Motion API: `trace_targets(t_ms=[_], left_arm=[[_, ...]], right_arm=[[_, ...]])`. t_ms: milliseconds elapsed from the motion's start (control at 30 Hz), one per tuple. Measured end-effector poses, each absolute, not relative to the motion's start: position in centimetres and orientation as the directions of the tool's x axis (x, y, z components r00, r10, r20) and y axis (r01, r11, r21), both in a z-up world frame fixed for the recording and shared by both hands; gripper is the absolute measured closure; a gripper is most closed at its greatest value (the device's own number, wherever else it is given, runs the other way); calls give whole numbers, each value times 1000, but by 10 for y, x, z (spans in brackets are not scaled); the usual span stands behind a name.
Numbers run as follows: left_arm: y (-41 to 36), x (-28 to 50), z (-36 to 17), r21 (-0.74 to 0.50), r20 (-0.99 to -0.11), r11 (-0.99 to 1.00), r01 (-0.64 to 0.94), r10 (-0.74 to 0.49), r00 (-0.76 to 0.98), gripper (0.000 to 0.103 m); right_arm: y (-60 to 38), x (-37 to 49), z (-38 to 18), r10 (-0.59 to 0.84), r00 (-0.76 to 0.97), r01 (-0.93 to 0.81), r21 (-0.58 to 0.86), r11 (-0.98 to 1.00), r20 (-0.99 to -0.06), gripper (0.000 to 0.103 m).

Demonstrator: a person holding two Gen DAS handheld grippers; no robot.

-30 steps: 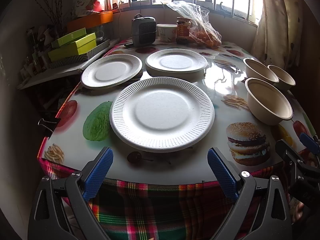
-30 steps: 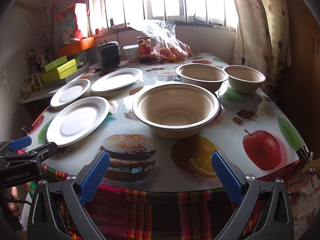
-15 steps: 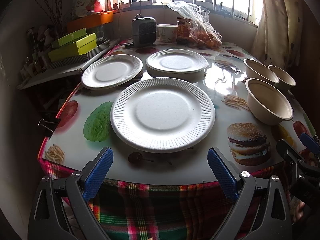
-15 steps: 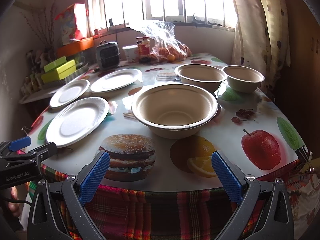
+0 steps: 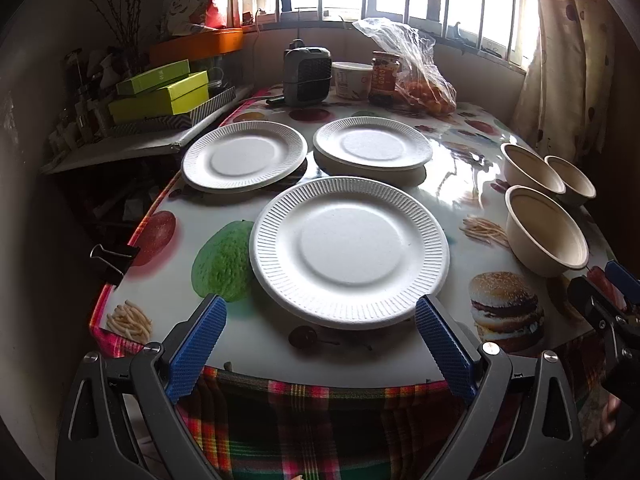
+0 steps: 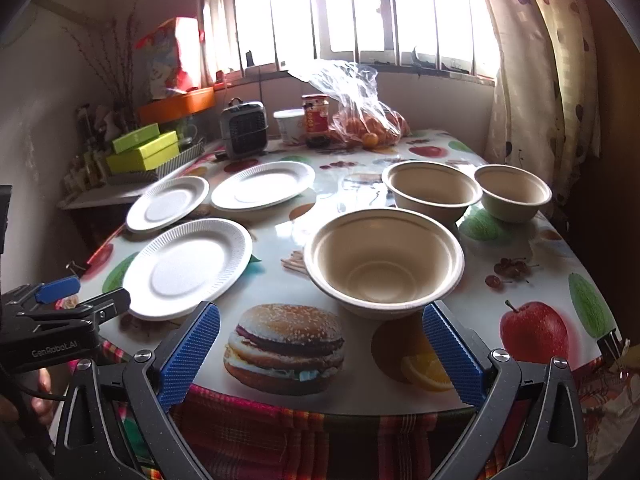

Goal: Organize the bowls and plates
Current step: 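Move the left tool toward one white paper plate while the right tool approaches another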

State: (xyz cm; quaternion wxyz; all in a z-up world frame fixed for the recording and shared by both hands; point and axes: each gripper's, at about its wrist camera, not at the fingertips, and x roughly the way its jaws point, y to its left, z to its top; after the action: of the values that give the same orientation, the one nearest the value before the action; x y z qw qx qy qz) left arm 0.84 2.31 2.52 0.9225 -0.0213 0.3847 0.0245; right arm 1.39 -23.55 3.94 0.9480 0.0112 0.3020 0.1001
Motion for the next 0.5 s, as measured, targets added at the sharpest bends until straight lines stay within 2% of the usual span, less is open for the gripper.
trace_targets(t_ms=[267,500], left_arm=[[47,32,44,-44,-711,997,-66,15,703,7],[60,66,66,-37,-701,997,-63,19,713,7]], right_arm=[[-227,42,71,225,811,-223,71,972,-540,0],[-222,80,98,203,808,-224,31,974,-553,0]])
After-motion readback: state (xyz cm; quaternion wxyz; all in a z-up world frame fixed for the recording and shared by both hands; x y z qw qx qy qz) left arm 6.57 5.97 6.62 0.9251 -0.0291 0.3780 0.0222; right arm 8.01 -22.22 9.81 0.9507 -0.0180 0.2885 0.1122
